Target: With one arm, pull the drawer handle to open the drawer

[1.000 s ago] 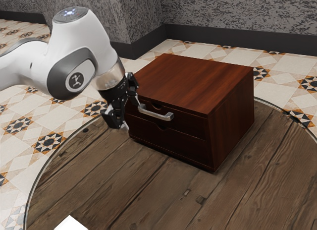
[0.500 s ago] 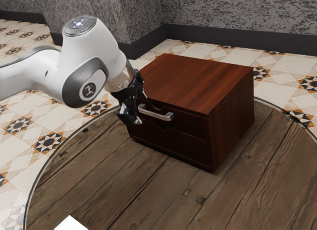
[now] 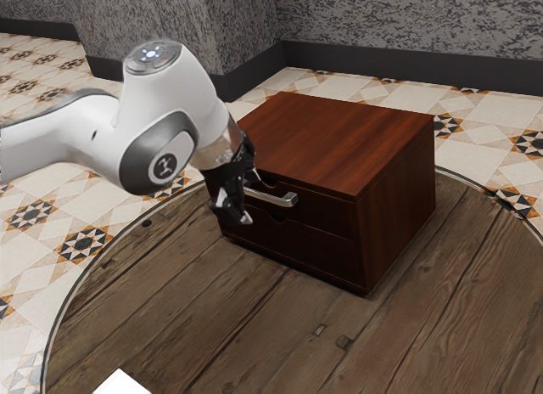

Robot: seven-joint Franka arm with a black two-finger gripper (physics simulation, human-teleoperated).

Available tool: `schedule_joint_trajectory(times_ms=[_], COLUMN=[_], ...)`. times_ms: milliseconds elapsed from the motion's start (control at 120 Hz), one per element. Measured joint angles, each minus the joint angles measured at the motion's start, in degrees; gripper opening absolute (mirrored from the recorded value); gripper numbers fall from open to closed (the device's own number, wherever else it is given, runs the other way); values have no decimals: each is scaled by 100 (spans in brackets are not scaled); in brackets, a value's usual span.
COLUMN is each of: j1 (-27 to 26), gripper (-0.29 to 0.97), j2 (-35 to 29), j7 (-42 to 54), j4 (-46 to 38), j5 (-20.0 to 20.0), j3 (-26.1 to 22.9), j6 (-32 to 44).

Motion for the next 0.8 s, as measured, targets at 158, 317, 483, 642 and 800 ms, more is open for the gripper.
schedule_joint_trajectory(times_ms=[158,317,483,642,800], j1=[-62,-91,-80,-76,-84], gripper=[51,42,37,34,32], j2=[49,46,-29,-135,-301], j7=[2,8,14,20,23], j4=[1,-39,-235,-368,-545], j5=[-2,-26,-44,-56,-60], j3=[-4,-27,-1,-7,-1], j6=[6,-5,-6,-9,-14])
